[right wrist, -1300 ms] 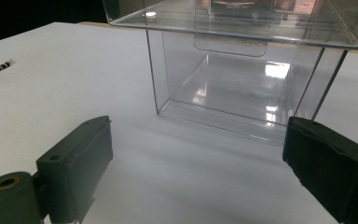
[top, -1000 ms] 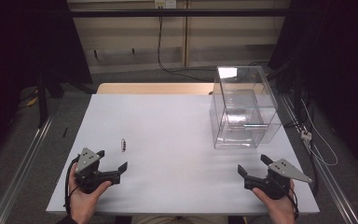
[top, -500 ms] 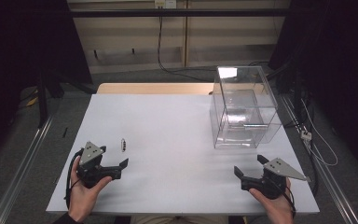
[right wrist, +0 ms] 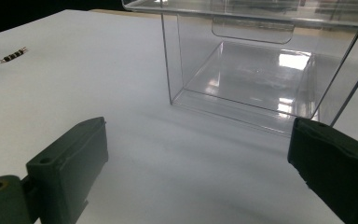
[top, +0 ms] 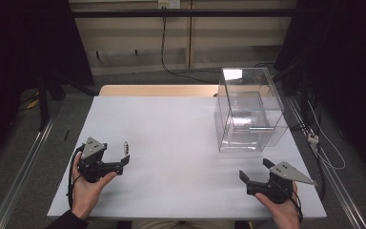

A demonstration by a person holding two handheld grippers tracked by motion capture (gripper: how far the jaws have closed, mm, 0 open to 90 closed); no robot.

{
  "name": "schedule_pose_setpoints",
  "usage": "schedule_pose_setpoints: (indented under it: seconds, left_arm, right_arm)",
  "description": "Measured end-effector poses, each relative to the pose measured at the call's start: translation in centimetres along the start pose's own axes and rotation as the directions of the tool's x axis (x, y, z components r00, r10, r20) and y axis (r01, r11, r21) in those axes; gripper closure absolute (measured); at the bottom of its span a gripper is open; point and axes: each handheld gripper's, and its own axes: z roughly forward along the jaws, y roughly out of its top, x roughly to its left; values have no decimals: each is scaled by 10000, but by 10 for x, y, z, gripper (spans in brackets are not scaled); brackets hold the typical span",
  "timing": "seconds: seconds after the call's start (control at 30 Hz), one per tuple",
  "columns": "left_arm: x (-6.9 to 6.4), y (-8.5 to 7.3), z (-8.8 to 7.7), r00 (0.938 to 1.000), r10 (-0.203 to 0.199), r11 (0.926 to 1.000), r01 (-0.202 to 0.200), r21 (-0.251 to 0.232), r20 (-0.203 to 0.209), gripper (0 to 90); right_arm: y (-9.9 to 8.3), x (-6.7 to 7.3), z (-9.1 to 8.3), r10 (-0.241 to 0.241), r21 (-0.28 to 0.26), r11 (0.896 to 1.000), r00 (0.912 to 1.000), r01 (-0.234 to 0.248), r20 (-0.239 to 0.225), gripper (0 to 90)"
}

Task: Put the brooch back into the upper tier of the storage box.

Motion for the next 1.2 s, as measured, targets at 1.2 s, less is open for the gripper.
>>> schedule_pose_setpoints:
  seconds: [1.2]
  left_arm:
    - [23,4,56,9979,-604,9853,634,1583,-237,408]
  right_arm:
    - [-1,-1,2,-44,156,9999,10000,45,-41,51]
